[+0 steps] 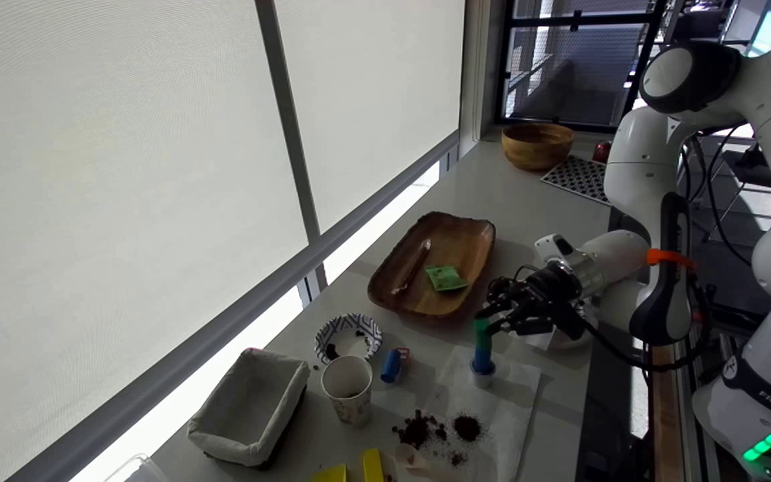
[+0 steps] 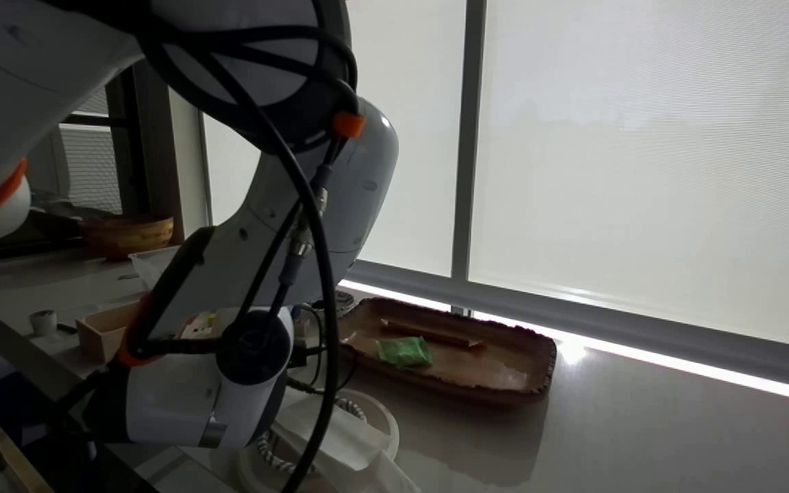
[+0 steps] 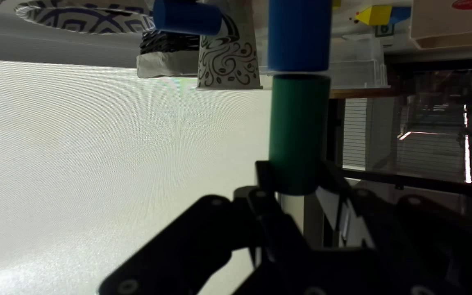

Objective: Put the green block on top of the blue block at the front.

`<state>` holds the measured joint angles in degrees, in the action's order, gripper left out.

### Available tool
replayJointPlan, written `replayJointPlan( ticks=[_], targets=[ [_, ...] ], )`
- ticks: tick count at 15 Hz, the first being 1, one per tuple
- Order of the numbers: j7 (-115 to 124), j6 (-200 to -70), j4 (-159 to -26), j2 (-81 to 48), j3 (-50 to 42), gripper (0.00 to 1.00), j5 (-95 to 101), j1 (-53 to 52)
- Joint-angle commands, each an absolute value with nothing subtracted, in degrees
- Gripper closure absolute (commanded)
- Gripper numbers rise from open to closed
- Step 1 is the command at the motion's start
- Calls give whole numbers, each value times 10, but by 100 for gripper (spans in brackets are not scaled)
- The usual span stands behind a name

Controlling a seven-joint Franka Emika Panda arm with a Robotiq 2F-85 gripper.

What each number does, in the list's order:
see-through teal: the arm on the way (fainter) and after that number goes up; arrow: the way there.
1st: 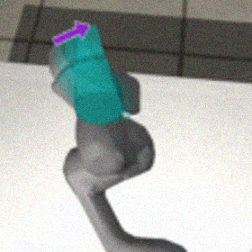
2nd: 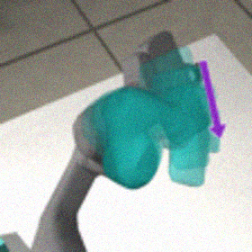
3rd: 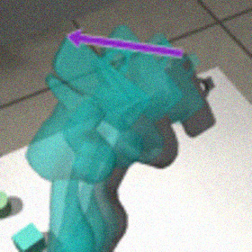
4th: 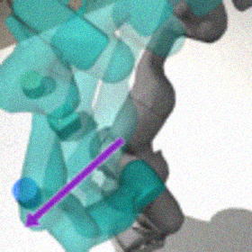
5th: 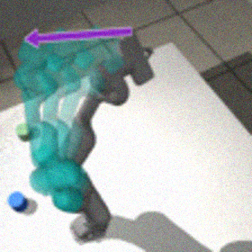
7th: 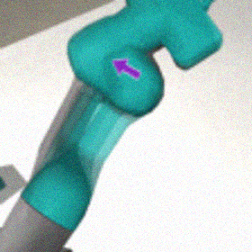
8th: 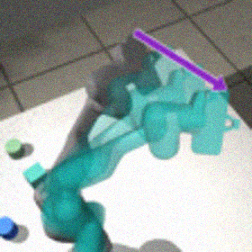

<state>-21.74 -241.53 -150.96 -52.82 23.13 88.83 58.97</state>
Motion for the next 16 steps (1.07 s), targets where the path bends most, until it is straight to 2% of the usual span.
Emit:
replayJointPlan(
  ticks=[1,16],
  targets=[
    [-230,-2427,-1506,-542,232,92,885,594],
    [-230,-2427,-1509,-540,233,92,894,610]
  ],
)
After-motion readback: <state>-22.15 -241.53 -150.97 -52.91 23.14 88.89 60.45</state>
